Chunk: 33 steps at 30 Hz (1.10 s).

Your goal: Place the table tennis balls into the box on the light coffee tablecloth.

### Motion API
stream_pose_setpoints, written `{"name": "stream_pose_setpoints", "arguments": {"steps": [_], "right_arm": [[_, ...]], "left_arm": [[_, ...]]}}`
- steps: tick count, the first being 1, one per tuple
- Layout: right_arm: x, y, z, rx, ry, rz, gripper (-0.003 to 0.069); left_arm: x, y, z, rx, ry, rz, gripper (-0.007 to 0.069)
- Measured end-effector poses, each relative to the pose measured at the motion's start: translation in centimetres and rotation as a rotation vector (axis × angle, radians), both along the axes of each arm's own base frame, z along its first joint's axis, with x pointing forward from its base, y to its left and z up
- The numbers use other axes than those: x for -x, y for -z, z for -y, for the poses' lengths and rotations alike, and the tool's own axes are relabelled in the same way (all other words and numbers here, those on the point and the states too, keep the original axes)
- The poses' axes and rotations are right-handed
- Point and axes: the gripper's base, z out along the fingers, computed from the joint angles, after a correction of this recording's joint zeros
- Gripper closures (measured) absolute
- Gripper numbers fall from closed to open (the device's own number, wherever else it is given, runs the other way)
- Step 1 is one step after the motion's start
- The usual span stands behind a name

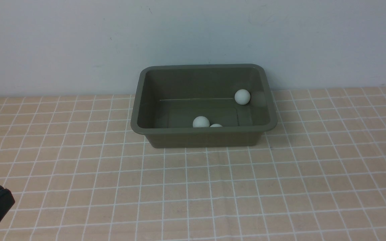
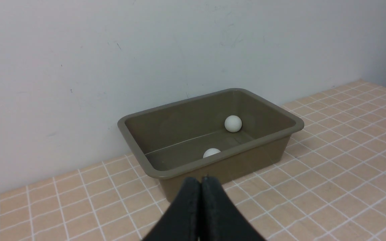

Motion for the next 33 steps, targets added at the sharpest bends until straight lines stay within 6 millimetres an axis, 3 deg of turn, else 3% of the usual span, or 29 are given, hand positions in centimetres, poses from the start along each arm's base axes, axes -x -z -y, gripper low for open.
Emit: {"name": "stream_pose_setpoints", "arguments": {"steps": [19,23,27,33], "right_arm": [[0.0,0.1,0.1,0.003,0.008,-0.01,0.0676],[0.0,0.1,0.1,0.003,0.008,-0.01,0.0676],[0.0,0.1,0.1,0.004,0.008,-0.01,0.0676],[0.0,0.1,0.1,0.005,0.012,-0.015,0.0676]], "left_arm": [[0.0,0.0,0.0,-0.004,-0.001,0.002,0.0693],[-0.2,0.4,-0.2,-0.11,-0.023,0.038,0.0693],[-1.1,3.1,-0.9,-0.233,-0.168,-0.015,0.0693],[-1.1,7.6,-1.9,-0.255,-0.334,-0.098,0.0693]]}}
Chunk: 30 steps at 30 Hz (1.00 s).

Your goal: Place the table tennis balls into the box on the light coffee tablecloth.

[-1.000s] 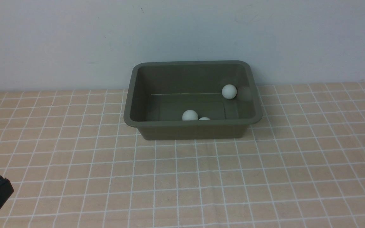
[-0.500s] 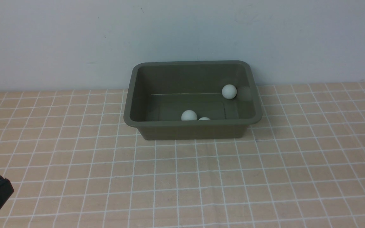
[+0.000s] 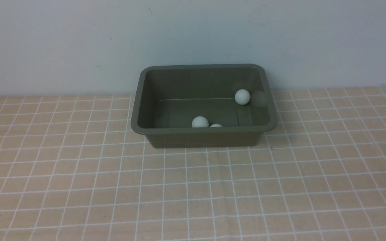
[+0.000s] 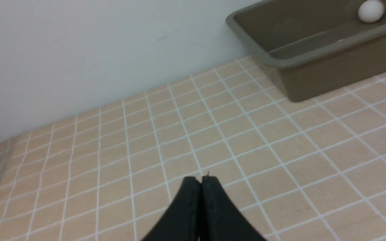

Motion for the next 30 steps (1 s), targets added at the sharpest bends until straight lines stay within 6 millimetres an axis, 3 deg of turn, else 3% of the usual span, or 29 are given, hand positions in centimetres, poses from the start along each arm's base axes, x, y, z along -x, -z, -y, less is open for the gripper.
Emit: {"name": "stream_pose_setpoints", "arguments": {"steps": [5,10,30], "right_arm": [[0.0,0.0,0.0,0.0,0.0,-0.001,0.0676],[0.0,0.1,0.0,0.002,0.003,-0.004,0.0676],[0.0,0.1,0.0,0.002,0.003,-0.004,0.0676]], "left_arm": [[0.2,2.8,-0.3,0.02,-0.068,-0.022,0.0693],[0.0,4.1,-0.4,0.025,-0.082,-0.051,0.0693],[0.0,4.3,-0.4,0.025,-0.082,-0.053,0.0693]]}}
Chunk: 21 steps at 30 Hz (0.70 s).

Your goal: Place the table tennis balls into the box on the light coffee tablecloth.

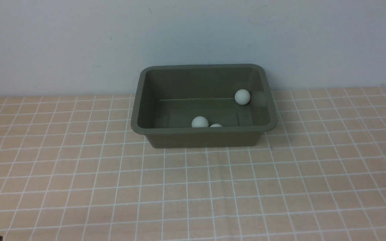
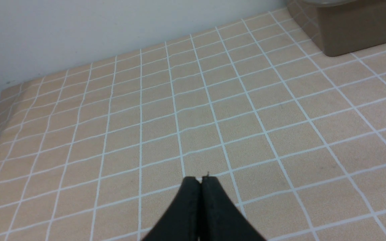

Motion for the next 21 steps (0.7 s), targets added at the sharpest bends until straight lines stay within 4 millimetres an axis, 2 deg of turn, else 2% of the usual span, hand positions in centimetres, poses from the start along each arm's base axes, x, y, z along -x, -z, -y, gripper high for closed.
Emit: {"name": "stream_pose_setpoints", "arguments": {"steps": [6,10,16,18,21], "right_arm": [[0.0,0.0,0.0,0.008,0.004,0.002,0.0676],[0.0,-0.1,0.6,-0.008,0.081,0.012,0.0676],[0.0,-0.1,1.8,-0.214,0.312,0.059,0.0676],[0.1,0.3,2.1,-0.237,0.358,0.079,0.0676],[0.8,2.0,2.4,-0.259,0.417,0.119,0.0676]], "left_arm": [[0.0,0.0,0.0,0.0,0.0,0.0,0.0693],[0.0,0.0,0.0,0.0,0.0,0.0,0.0693],[0.0,0.0,0.0,0.001,0.0,0.0,0.0693],[0.0,0.0,0.0,0.001,0.0,0.0,0.0693],[0.0,0.0,0.0,0.001,0.0,0.002,0.0693]]}}
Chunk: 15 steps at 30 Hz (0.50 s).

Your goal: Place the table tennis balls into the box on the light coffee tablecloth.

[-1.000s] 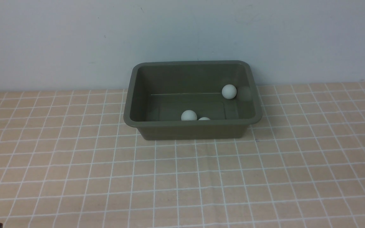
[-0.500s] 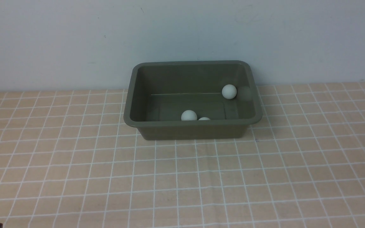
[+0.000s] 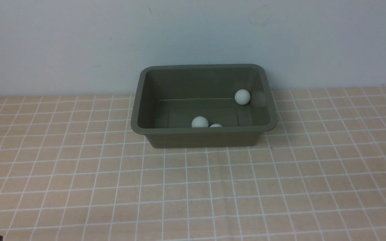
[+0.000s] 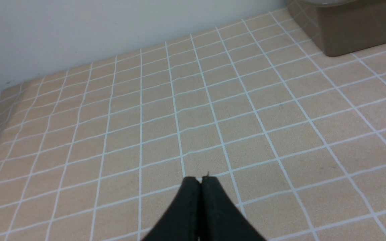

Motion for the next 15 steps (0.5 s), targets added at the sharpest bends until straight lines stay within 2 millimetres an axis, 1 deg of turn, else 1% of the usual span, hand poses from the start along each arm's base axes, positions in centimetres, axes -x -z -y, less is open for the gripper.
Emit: {"name": "stream_pose_setpoints", "arguments": {"steps": [3,7,12,15], "right_arm": [[0.8,1.5,0.0,0.006,0.017,0.03,0.0676],[1.5,2.7,-0.1,0.009,0.013,0.078,0.0676],[2.4,2.8,-0.1,0.014,0.01,0.153,0.0676],[2.5,2.7,-0.2,0.015,0.007,0.167,0.0676]], "left_arm": [[0.0,0.0,0.0,0.0,0.0,0.0,0.0693],[0.0,0.0,0.0,0.0,0.0,0.002,0.0693],[0.0,0.0,0.0,0.0,0.0,0.005,0.0693],[0.0,0.0,0.0,0.0,0.0,0.005,0.0693]]}}
